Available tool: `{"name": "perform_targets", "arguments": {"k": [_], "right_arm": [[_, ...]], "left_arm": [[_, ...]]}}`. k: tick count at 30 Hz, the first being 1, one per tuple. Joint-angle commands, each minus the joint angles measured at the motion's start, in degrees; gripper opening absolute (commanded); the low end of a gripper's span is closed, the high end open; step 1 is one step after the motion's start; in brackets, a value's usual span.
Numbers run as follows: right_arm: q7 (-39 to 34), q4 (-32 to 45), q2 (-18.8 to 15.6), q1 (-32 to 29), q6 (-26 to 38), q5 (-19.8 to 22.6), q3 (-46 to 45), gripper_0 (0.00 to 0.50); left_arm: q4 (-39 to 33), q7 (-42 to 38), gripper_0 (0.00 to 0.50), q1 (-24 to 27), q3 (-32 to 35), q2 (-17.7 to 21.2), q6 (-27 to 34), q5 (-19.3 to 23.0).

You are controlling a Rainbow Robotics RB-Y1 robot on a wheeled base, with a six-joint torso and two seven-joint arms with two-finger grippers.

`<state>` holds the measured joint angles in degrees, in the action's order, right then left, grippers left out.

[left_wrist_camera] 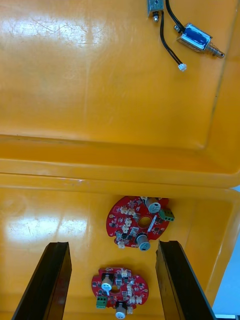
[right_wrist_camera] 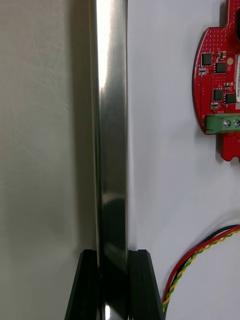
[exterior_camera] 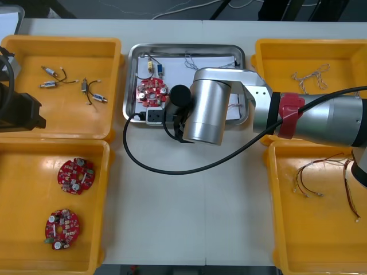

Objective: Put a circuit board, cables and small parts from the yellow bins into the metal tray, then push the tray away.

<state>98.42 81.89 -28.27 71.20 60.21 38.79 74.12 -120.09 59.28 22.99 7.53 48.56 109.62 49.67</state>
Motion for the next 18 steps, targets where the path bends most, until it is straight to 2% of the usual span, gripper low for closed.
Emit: {"name": "perform_targets", "arguments": {"k": [1,18], "right_arm": [[1.95,-0.68,-1.17,3.42,-1.68,0.49,0.41,0.0],[2.83,-5.17,-1.17,6.23,-9.41,0.49,2.52,0.0]], "left_arm": [[-1.55,3.29,0.5,-0.67,1.69,2.5,0.38,-0.37],[-1.55,3.29,0.5,-0.67,1.69,2.5,0.38,-0.37]]}}
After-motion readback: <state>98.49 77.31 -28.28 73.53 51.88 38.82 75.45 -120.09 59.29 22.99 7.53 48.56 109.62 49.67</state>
